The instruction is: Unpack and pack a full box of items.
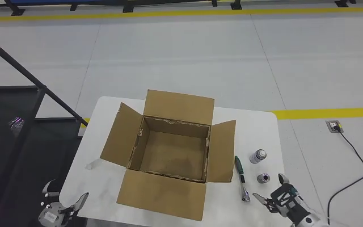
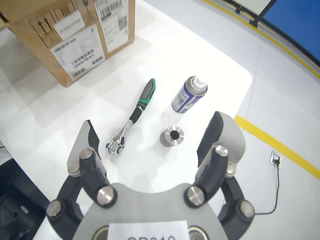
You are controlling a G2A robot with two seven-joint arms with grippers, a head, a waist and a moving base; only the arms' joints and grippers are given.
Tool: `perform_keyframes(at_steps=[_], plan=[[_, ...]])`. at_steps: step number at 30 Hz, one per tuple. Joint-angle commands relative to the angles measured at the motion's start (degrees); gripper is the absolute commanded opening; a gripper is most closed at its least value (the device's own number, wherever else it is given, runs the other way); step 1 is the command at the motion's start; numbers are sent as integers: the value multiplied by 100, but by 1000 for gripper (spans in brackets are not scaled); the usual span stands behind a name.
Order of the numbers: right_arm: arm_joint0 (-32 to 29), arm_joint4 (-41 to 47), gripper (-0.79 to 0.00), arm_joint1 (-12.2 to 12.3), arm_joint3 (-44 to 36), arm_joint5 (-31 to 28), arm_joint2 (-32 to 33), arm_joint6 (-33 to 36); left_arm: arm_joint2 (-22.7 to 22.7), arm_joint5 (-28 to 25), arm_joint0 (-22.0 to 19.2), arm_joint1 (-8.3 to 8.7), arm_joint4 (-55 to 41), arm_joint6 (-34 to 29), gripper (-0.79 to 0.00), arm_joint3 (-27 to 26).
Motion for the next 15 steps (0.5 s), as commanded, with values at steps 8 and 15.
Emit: perform_keyframes(at_steps=[8, 15], plan=[[1267, 647, 0, 21, 1409, -590, -323, 859, -78, -58, 50, -6, -254, -112, 0, -76], [1663, 955, -142, 39, 1773, -736, -412, 1386, -78, -58, 50, -6, -254, -112, 0, -76]])
